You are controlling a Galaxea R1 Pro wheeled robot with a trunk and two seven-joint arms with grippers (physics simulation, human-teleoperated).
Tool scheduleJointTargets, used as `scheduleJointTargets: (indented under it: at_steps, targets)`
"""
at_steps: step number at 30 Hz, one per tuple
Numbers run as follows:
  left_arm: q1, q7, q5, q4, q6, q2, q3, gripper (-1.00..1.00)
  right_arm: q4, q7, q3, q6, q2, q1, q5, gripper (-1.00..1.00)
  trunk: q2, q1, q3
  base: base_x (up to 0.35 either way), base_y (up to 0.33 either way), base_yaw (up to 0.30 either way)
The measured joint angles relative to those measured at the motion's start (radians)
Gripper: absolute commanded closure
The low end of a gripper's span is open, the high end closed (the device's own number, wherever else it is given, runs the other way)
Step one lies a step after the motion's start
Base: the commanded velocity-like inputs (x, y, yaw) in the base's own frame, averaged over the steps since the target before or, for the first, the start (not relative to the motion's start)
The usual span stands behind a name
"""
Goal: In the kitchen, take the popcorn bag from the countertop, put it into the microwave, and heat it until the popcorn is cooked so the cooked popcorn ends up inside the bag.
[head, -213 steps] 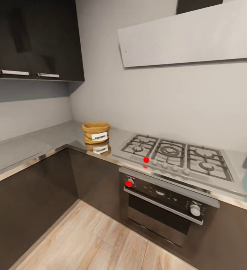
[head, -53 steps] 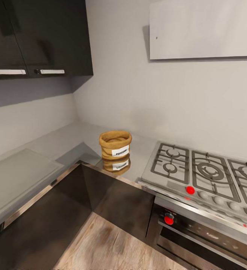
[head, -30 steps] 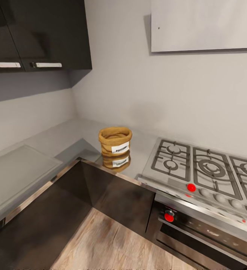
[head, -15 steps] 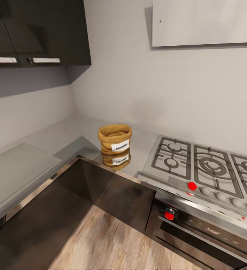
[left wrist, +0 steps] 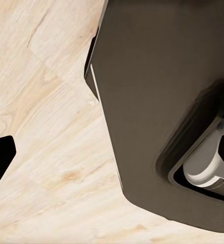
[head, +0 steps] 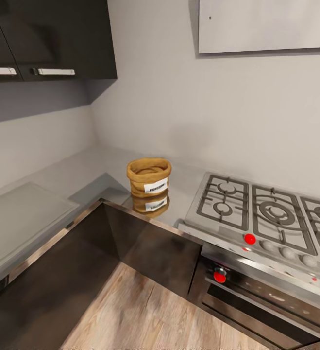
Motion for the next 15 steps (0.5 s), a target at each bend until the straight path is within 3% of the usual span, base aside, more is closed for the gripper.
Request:
scheduleJointTargets:
  at_steps: [10, 12, 15]
  targets:
    - [0.000, 0.000, 0.013, -0.002, -0.006, 0.003, 0.000, -1.00, 0.000, 0.006, 0.001, 0.001, 0.004, 0.000, 0.001, -1.00, 0.000, 0.000, -0.016, 0.000, 0.000, 0.000]
    - [0.000, 0.001, 0.017, 0.000, -0.075, 0.002, 0.000, -1.00, 0.000, 0.010, 0.001, 0.001, 0.004, 0.000, 0.000, -1.00, 0.000, 0.000, -0.019, 0.000, 0.000, 0.000]
    - [0.000, 0.001, 0.018, 0.001, -0.102, 0.002, 0.000, -1.00, 0.000, 0.011, 0.000, -0.002, 0.004, 0.000, 0.000, -1.00, 0.000, 0.000, -0.020, 0.000, 0.000, 0.000]
